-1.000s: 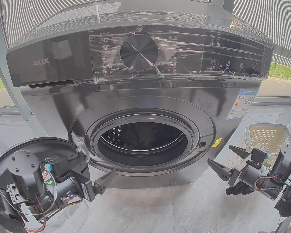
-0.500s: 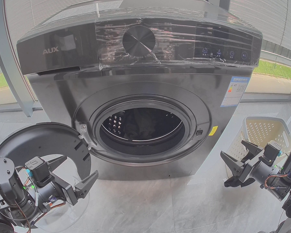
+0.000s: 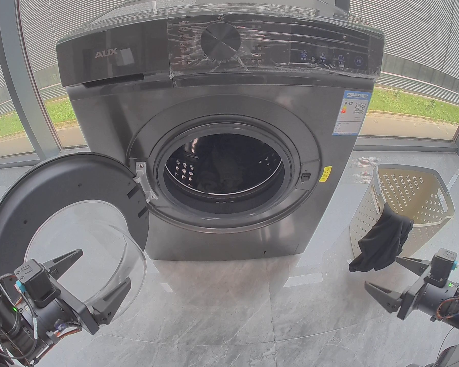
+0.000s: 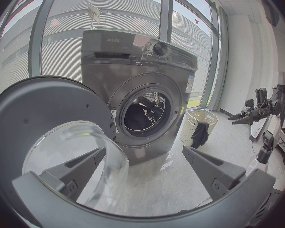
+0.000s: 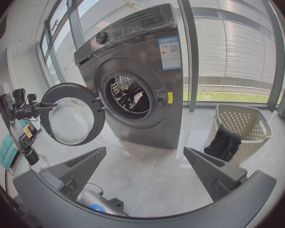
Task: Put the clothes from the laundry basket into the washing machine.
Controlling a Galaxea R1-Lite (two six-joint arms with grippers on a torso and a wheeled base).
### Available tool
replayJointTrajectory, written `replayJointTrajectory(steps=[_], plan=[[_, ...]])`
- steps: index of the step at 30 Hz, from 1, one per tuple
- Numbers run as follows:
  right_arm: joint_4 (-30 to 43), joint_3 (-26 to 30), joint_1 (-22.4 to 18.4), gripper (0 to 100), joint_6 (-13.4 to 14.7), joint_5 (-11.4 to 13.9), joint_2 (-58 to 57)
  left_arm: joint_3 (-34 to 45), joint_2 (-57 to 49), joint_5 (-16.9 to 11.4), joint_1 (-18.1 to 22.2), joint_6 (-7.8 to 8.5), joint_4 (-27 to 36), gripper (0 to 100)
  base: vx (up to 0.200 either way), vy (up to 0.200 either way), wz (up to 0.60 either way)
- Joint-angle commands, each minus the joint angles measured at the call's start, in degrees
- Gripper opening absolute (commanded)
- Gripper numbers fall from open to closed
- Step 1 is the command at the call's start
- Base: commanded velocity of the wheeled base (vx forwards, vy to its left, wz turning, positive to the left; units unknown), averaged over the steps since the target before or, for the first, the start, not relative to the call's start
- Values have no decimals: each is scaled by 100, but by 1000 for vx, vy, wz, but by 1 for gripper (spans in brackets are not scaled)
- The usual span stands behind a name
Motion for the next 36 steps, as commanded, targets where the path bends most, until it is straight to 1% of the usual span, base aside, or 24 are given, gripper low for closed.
replayJointTrajectory(steps=[1, 3, 4, 5, 6, 10, 11, 12, 14, 15, 16, 18, 20, 22, 24, 26, 27, 28, 29, 31, 32, 34, 35, 36], plan=[[1703, 99, -280, 100, -11, 1, -2455, 148, -1255, 160, 1, 22, 676, 100, -200, 0, 0], [2124, 99, -570, 100, -20, 10, -2974, 148, -1624, 160, 45, 13, 1124, 100, -200, 0, 0], [2291, 99, -737, 100, -29, 19, -3281, 148, -1809, 160, 150, 5, 1362, 100, -200, 0, 0], [2291, 99, -737, 100, -29, 19, -3281, 148, -1809, 160, 150, 5, 1362, 100, -200, 0, 0], [2538, 99, -1018, 100, -64, 27, -3817, 148, -2143, 168, 423, -13, 1801, 100, 0, 0, 0], [2775, 99, -1519, 100, -152, 27, -4520, 148, -3004, 151, 722, -4, 2452, 100, 0, 0, 0], [2775, 99, -1519, 100, -152, 27, -4520, 148, -3004, 151, 722, -4, 2452, 100, 0, 0, 0], [2951, 99, -1880, 100, -178, 54, -4890, 148, -3426, 133, 1047, -13, 2812, 100, 0, 0, 0], [3039, 99, -2055, 100, -196, 71, -5109, 148, -3725, 107, 1214, -13, 3084, 100, 0, 0, 0], [3144, 99, -2178, 100, -257, 115, -5276, 148, -4006, 80, 1319, -39, 3322, 100, 0, 0, 0], [3223, 99, -2231, 100, -293, 159, -5391, 148, -4156, 54, 1399, -74, 3471, 100, 0, 0, 0], [3531, 99, -2337, 100, -301, 203, -5725, 148, -4411, -60, 1601, -66, 3875, 100, 0, 0, 0], [3654, 99, -2372, 100, -319, 203, -5848, 148, -4490, -95, 1653, -48, 3981, 100, 0, 0, 0], [4199, 99, -2486, 100, -345, 203, -6375, 148, -4797, -201, 1943, 13, 4122, 100, 0, 0, 0], [4585, 99, -2600, 100, -345, 194, -6691, 148, -5026, -262, 2225, 31, 4218, 100, 0, 0, 0], [4911, 99, -2890, 100, -363, 273, -7025, 148, -5351, -429, 2576, 66, 4438, 100, 0, 0, 0], [4972, 99, -2961, 100, -363, 361, -7113, 148, -5483, -544, 2726, 84, 4552, 100, 0, 0, 0], [4972, 99, -2969, 100, -363, 370, -7113, 148, -5509, -570, 2743, 84, 4570, 100, 0, 0, 0], [4972, 99, -2969, 100, -363, 432, -7113, 148, -5826, -860, 3025, 110, 4930, 100, 0, 0, 0], [4981, 99, -2969, 100, -372, 414, -7113, 148, -6107, -1036, 3191, 180, 5326, 100, 0, 0, 0], [5078, 99, -2969, 100, -416, 361, -7113, 148, -6098, -1009, 3200, 189, 5405, 100, 0, 0, 0], [5306, 99, -2961, 100, -530, 273, -7113, 148, -6080, -860, 3200, 189, 5396, 100, 0, 0, 0], [5306, 99, -2961, 100, -521, 256, -7113, 148, -6072, -737, 3218, 216, 5396, 100, 0, 0, 0], [5280, 99, -2961, 100, -521, 247, -7113, 148, -6080, -675, 3297, 286, 5431, 100, 0, 0, 0]])
